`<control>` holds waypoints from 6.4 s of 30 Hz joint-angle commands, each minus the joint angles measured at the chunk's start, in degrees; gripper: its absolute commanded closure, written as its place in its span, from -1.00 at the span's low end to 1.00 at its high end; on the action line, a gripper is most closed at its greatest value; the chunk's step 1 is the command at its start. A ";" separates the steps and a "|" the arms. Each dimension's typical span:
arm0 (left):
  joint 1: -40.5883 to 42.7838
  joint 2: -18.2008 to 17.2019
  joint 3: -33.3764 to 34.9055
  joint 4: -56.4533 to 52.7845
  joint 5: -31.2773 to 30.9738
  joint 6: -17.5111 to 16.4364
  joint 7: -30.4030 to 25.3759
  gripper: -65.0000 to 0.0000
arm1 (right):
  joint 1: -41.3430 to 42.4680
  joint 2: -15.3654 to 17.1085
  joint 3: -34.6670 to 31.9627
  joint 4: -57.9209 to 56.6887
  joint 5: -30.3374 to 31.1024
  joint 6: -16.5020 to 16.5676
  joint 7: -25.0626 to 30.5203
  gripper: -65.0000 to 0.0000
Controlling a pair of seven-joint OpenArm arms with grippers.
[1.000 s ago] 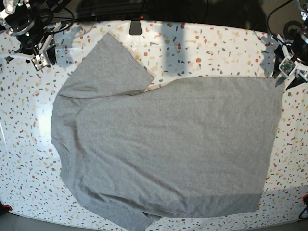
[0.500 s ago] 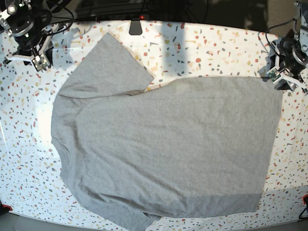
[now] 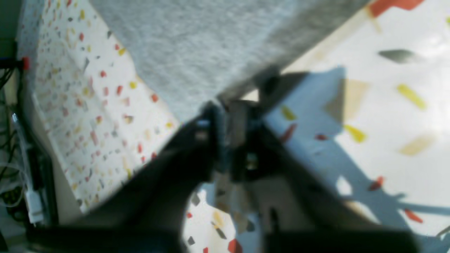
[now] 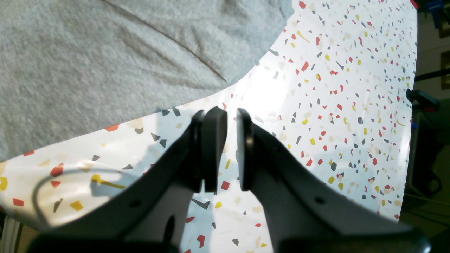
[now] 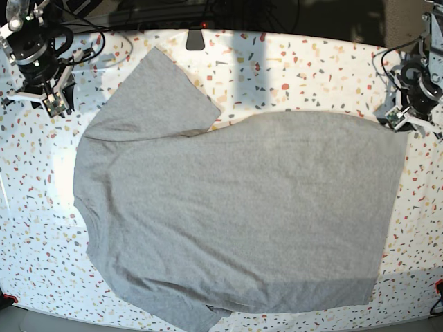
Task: Fold the T-shirt properly
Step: 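Move both grippers down to the shirt's shoulder corners, then grasp the sleeve corner with the right gripper, the shoulder with the left, then lift and pull the shirt with both grippers to straighten it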
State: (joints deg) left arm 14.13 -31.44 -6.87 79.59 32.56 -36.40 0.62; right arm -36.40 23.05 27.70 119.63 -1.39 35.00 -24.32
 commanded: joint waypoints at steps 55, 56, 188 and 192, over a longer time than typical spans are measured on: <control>-0.02 -0.81 0.33 0.11 -8.87 -0.85 -1.11 1.00 | 24.90 21.22 -40.92 -20.70 -15.58 5.00 5.46 0.23; -0.02 -0.83 0.33 0.11 -8.87 -0.85 -1.11 1.00 | 25.24 21.20 -40.92 -21.24 -15.58 5.00 5.49 0.23; 11.80 -2.84 -7.30 11.28 -35.23 -0.74 1.07 1.00 | 22.51 27.61 -37.77 -13.88 6.56 -0.52 -8.11 1.00; 16.04 -2.62 -13.18 14.45 -39.28 -0.81 1.05 1.00 | 17.31 27.58 -37.77 -10.54 6.54 -0.57 -8.11 1.00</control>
State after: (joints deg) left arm 30.20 -33.10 -19.57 93.25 -5.93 -37.52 2.98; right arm -19.53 49.54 -10.63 108.14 4.62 34.65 -33.10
